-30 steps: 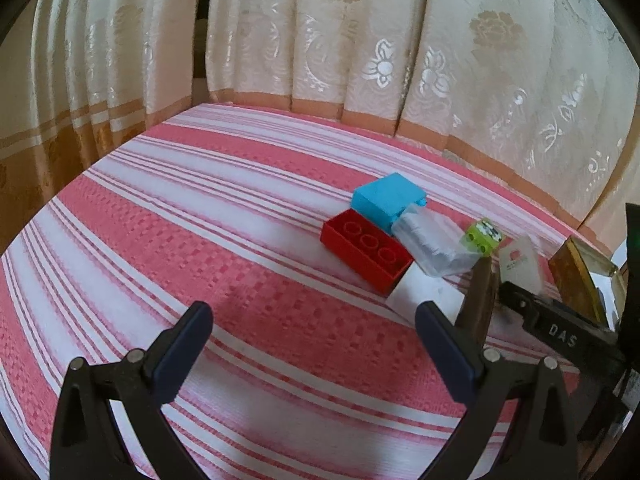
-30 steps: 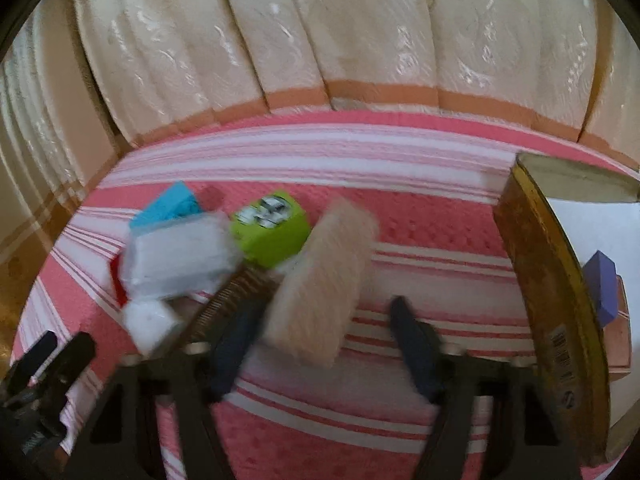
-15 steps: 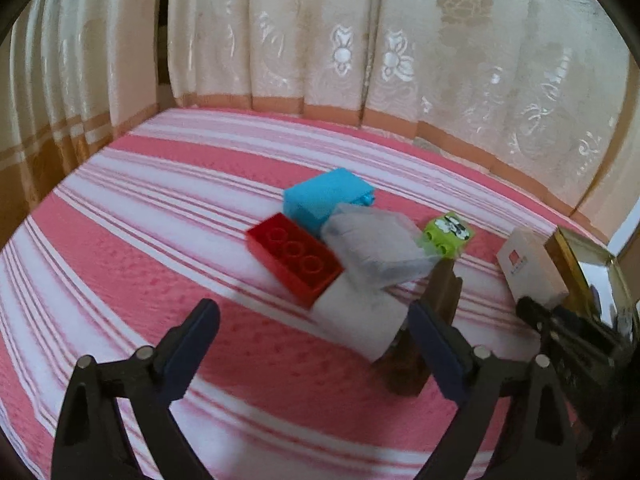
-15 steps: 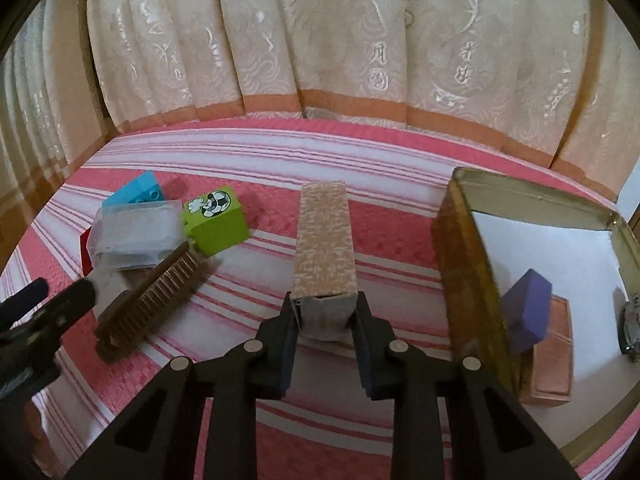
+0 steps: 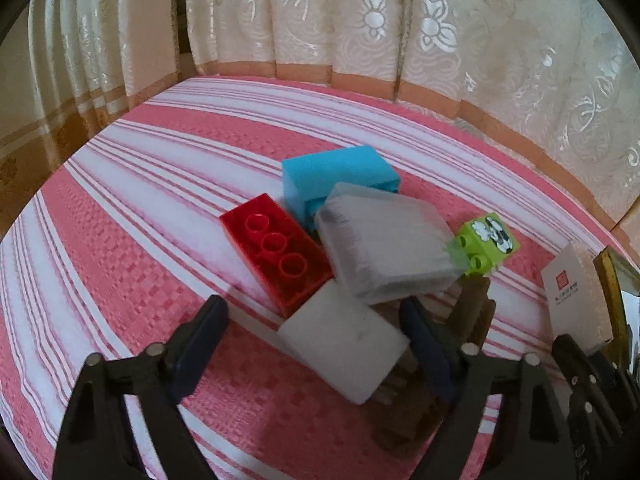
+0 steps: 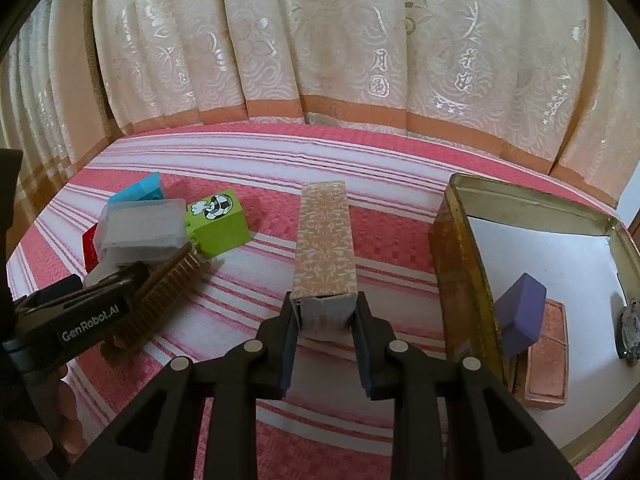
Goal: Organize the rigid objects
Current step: 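Grasp the white charger with the left gripper, then carry the white charger into the tin with left while right places the white box there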
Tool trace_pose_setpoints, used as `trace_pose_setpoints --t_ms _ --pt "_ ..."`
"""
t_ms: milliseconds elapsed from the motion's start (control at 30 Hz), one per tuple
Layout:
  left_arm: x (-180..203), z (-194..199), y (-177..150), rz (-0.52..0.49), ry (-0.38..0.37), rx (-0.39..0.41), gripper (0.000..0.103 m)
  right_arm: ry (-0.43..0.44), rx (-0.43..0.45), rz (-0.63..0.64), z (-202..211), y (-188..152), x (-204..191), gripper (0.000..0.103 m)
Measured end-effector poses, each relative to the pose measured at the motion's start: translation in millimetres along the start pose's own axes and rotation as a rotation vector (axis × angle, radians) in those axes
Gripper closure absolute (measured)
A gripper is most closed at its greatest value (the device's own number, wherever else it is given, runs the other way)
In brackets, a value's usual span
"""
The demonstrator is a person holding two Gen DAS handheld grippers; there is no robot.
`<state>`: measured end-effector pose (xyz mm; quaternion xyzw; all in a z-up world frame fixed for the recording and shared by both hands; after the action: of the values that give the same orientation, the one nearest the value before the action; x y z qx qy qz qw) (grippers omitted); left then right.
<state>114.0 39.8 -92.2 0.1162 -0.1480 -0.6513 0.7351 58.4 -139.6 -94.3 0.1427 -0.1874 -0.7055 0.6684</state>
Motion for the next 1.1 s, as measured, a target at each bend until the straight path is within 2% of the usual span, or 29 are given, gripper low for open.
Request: trace_pose_setpoints --t_ms 33,67,133,200,400,500,600,700,900,1100 --pt "-2 1 0 -0.005 0.003 0.005 0.037 0.005 -0.002 -0.001 0 0 0 0.075" --pt "-5 3 0 -0.017 0.006 0.012 0.046 0.011 -0.004 -0.003 -1 0 1 0.075" --pt "-10 5 -3 -0.045 -0.035 0.012 0.046 0.023 -0.006 -0.005 -1 0 0 0.075" --pt "-16 7 -6 -0.051 -0.037 0.011 0.046 0.032 0.001 -0.003 0 0 -1 0.075" --pt "-42 19 -19 0.003 -0.131 0.041 0.046 0.053 0.068 0.017 13 1 -8 0.075" --pt "-53 30 -21 0.027 -0.136 0.092 0.046 0.098 0.132 0.027 27 3 -12 0.075" --pt "-59 43 -20 0.022 -0.11 0.156 0.046 0.125 0.21 0.039 44 3 -17 0.075" --pt "-60 54 -21 0.022 -0.088 0.21 0.046 0.15 0.244 0.046 53 2 -19 0.075" --pt "-55 74 -22 0.006 -0.153 0.287 0.046 0.207 0.288 0.051 69 -2 -17 0.075" --pt "-36 92 -24 -0.028 -0.166 0.339 0.046 0.248 0.334 0.039 83 -6 -9 0.075"
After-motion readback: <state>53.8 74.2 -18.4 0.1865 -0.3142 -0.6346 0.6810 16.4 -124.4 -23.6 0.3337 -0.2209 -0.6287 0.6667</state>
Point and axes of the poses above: each gripper's, at about its wrist camera, not at the fingertips, and z roughly against the way its jaws point, x to its right, y to its top, the point moved 7 cm from there along -z, roughly the way its jaws point, and after that the axes turned 15 degrees about -x, right-handed, at the moved point
